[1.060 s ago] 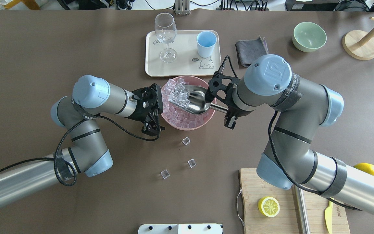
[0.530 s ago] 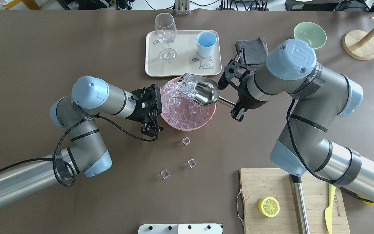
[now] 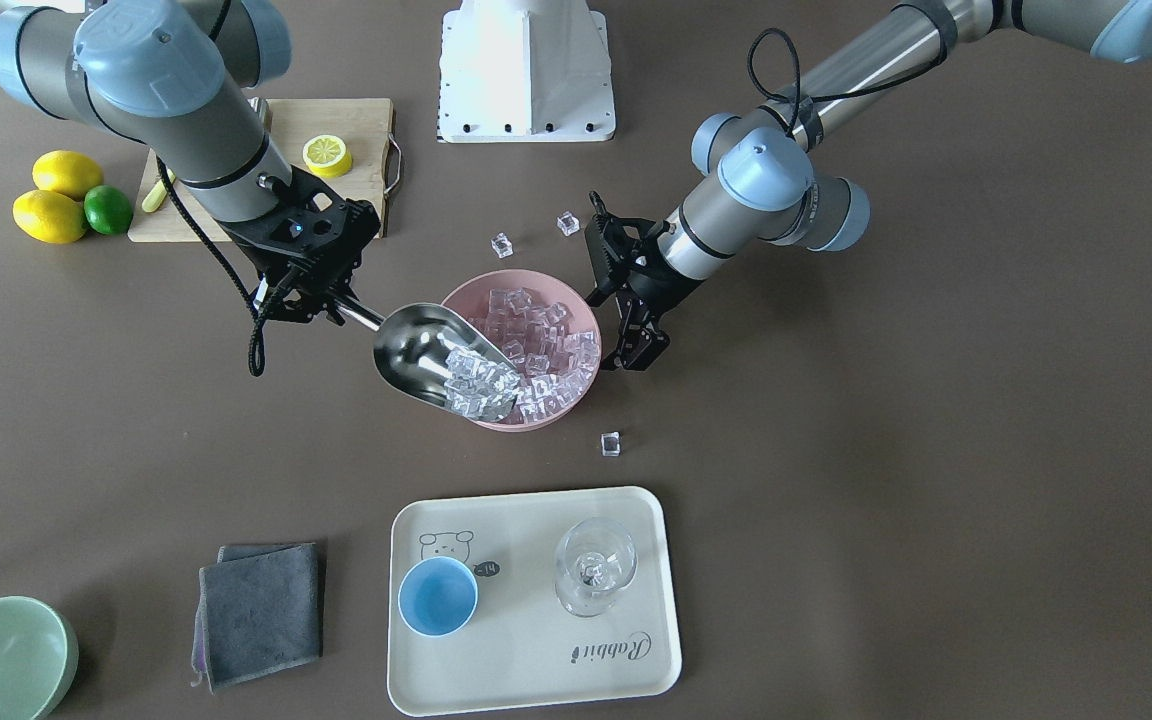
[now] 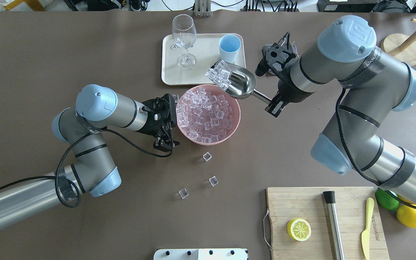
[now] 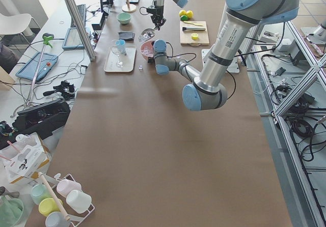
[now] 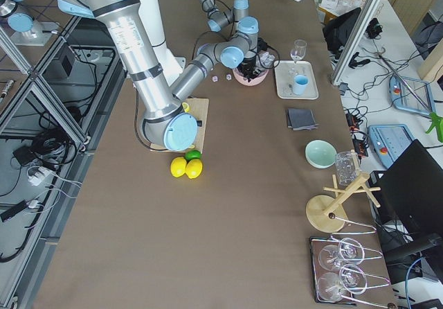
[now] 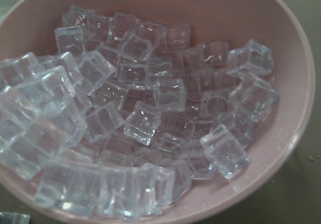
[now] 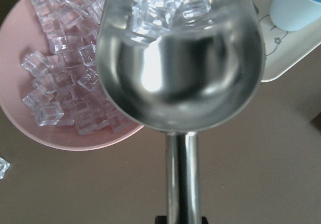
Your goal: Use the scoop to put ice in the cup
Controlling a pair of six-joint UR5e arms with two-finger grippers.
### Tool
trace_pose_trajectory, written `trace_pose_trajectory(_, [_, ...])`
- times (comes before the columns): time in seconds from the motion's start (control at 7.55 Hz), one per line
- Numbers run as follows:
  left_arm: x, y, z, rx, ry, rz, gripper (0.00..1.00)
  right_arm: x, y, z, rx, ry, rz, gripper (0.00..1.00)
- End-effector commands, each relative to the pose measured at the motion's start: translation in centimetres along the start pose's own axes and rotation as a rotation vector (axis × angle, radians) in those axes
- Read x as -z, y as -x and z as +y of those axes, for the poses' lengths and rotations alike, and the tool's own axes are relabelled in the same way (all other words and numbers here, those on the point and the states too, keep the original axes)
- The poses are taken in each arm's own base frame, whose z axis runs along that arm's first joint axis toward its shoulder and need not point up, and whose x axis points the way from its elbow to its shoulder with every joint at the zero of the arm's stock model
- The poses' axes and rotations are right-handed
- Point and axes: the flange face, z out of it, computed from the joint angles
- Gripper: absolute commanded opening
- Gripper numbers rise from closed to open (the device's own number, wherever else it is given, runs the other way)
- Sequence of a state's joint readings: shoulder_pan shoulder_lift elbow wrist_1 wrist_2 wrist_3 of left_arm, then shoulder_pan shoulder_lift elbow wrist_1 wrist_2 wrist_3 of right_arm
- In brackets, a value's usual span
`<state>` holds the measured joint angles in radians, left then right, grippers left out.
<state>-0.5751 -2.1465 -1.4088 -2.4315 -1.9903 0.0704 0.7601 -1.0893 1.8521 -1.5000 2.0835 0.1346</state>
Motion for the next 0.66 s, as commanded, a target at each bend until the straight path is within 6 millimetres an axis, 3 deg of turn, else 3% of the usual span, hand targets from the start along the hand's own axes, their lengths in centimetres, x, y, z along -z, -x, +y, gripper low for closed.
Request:
trace_pose_trajectory(0.0, [0.3, 0.1, 0.3, -0.001, 0.004, -0.005, 0.98, 0.9, -3.8, -0.2, -0.061, 0.001, 0.029, 0.0])
trace_pose_trajectory(0.13, [0.4, 0.1, 0.4, -0.023, 0.004, -0.007, 0.98, 0.1, -4.7, -1.1, -0.069, 0.013, 0.038, 0.0])
trace_pose_trajectory(0.4, [0.8, -0.1, 0.2, -0.015, 0.003, -0.007, 0.98, 1.0, -9.2, -2.8, -0.092, 0.023, 0.064, 0.0])
trace_pose_trajectory(0.53, [2.0, -0.8, 0.7, 0.002, -0.003, -0.007, 0.98, 1.0, -12.0, -3.6, -0.109, 0.046, 0.071, 0.0])
